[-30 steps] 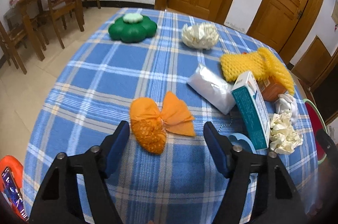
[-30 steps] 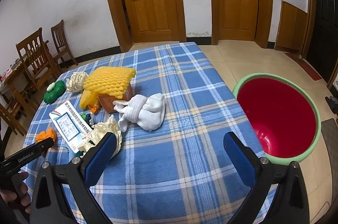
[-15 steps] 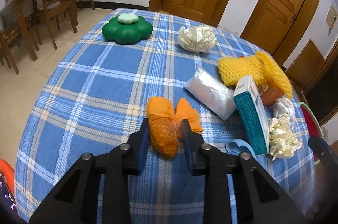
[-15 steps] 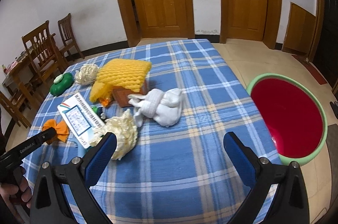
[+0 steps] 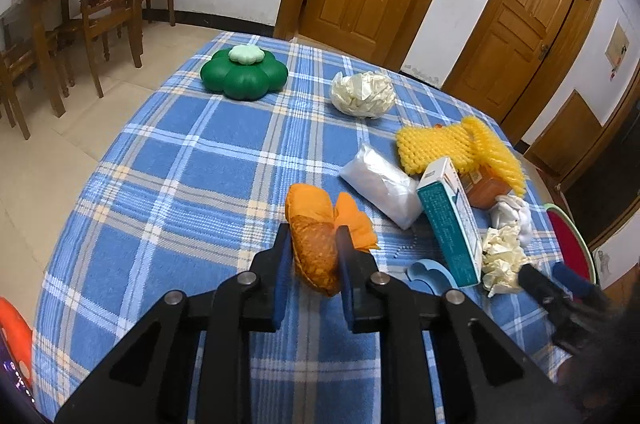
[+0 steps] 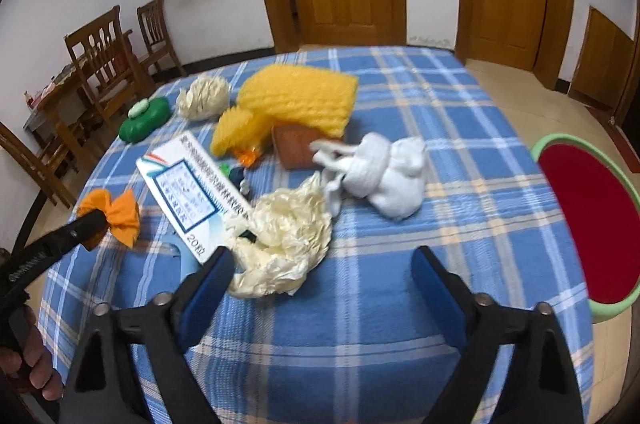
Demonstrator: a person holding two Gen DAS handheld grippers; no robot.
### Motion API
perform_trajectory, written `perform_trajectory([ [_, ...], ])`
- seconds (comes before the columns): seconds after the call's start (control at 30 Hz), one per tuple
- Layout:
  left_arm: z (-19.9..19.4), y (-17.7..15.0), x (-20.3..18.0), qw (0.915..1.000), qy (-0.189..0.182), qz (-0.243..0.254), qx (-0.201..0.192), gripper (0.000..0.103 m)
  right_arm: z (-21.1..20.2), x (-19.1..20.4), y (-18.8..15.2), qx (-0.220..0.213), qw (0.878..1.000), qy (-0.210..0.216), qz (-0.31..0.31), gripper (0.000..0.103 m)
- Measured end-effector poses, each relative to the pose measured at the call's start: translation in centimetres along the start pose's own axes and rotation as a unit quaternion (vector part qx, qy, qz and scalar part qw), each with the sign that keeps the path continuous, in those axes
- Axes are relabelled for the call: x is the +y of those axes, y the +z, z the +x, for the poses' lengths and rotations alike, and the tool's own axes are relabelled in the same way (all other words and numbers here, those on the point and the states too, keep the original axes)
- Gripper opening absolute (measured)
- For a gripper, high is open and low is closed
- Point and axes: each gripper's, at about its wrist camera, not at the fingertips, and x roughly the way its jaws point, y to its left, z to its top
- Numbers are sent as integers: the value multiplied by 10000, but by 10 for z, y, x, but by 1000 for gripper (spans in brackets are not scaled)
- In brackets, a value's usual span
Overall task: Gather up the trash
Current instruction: 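Grasp the orange mesh bundle with the left tool while the right tool grasps crumpled cream paper, then carry the orange bundle and the cream paper over the red bucket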
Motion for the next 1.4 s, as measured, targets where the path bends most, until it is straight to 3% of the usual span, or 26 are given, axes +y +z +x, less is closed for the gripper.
perform_trajectory([
  [0.1,-5,0,1,10000,-38,-19,-60,21,7,2,-1,142,9998,112,43,71],
  [0.27,-11,0,3,9998,-101,-41,-137,21,12,6,-2,197,9995,230,38,36],
  [0.37,-13,-1,3,9998,-132,-40,-156,21,10,7,-3,150,9995,274,33,29],
  [0.87,-33,5,-17,9988,-318,140,-350,21,-48,-19,-7,-466,9981,323,254,26],
  [1.4,-44,25,-104,9905,-1056,824,-301,21,-100,-89,-7,-1036,9905,-96,900,26],
])
